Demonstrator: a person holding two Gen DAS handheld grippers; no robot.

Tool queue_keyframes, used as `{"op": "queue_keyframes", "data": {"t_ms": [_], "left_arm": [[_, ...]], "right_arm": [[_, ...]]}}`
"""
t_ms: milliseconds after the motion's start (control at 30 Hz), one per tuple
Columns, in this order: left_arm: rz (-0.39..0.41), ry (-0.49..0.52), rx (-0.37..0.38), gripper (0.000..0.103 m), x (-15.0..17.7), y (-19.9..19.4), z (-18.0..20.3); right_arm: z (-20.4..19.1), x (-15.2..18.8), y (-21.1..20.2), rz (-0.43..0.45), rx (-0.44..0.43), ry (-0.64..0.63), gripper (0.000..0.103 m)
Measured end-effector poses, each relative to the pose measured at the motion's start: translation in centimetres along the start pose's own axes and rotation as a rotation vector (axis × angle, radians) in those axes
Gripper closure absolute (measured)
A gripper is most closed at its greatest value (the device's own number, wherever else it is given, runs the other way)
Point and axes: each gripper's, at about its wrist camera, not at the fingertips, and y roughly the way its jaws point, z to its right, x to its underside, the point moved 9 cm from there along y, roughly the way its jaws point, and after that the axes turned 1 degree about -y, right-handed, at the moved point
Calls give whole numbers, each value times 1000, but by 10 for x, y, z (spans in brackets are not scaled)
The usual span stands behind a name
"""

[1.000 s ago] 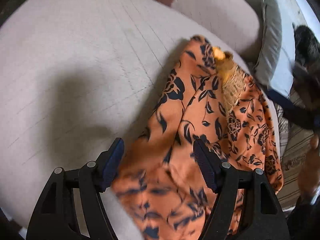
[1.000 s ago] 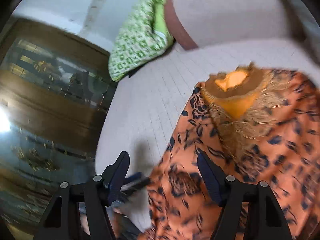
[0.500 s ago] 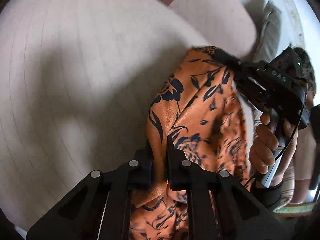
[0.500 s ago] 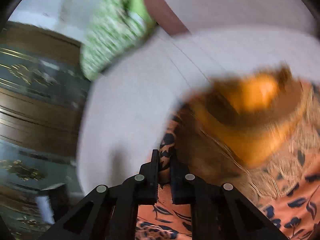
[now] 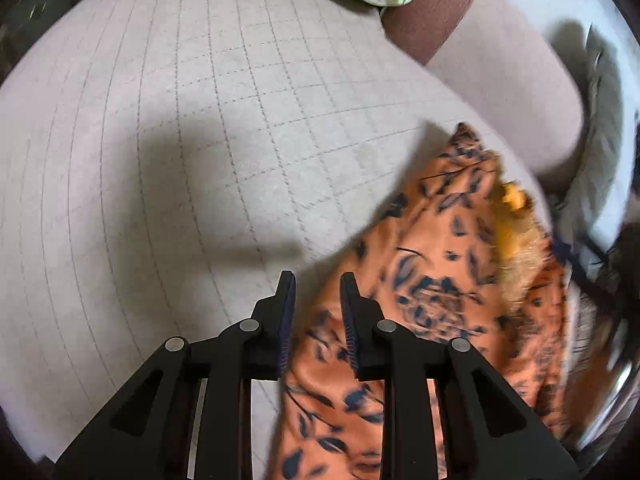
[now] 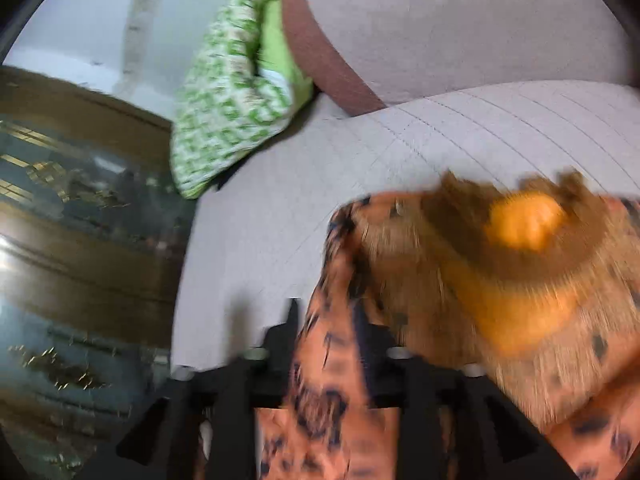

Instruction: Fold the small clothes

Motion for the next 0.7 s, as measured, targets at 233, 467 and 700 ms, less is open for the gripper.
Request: {"op": "queue_keyframes", "data": {"t_ms": [233, 467, 700], "left_arm": [[57, 2, 66, 59, 51, -58, 31], [68, 119, 149, 46, 189, -65, 66], [28, 141, 82, 46, 251, -35, 67]], "right_arm": [[-30, 168, -51, -114, -118, -25, 57], [-23, 281, -87, -51, -35, -62, 57], [7, 302, -74, -110, 115, -111, 79]]}}
